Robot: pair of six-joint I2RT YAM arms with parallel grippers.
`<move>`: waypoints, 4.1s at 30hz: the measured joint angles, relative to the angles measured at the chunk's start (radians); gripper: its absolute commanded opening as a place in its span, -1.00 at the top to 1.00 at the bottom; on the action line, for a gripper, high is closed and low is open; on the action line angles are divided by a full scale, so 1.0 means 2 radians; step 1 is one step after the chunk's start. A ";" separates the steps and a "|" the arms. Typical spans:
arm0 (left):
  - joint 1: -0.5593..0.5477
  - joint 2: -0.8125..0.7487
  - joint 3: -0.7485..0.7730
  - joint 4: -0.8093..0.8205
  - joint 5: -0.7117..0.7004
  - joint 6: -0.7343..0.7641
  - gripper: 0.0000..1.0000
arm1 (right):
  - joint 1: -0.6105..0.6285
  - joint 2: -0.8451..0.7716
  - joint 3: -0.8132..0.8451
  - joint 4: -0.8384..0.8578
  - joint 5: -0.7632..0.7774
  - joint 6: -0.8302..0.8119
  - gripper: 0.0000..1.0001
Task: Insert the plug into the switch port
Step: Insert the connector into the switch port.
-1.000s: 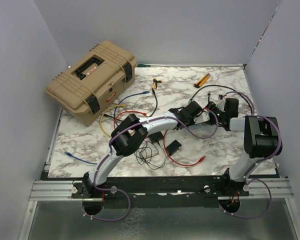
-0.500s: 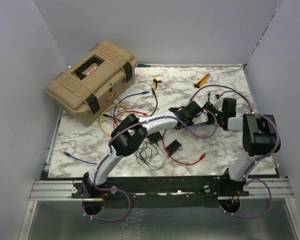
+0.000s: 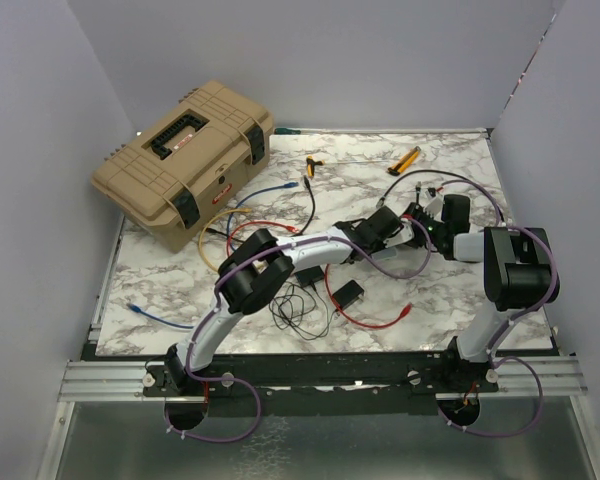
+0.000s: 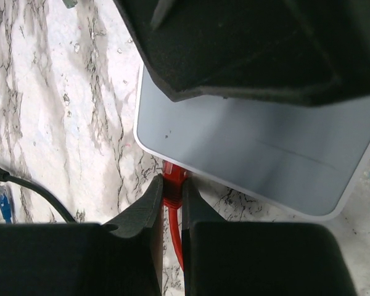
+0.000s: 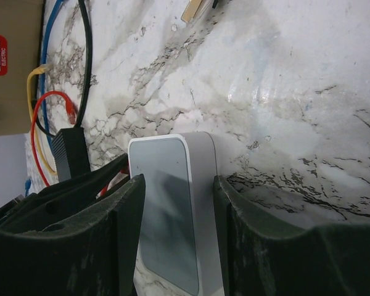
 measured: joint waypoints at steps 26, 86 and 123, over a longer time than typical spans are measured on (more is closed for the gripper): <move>-0.039 -0.060 -0.124 0.141 0.029 -0.001 -0.20 | 0.000 -0.040 0.020 -0.125 0.061 -0.035 -0.11; 0.054 -0.085 -0.135 0.074 0.202 -0.117 1.00 | -0.014 -0.027 0.006 -0.091 0.007 -0.026 -0.07; 0.061 -0.079 -0.115 0.038 0.192 -0.022 1.00 | 0.020 0.007 0.055 -0.104 -0.016 -0.131 -0.03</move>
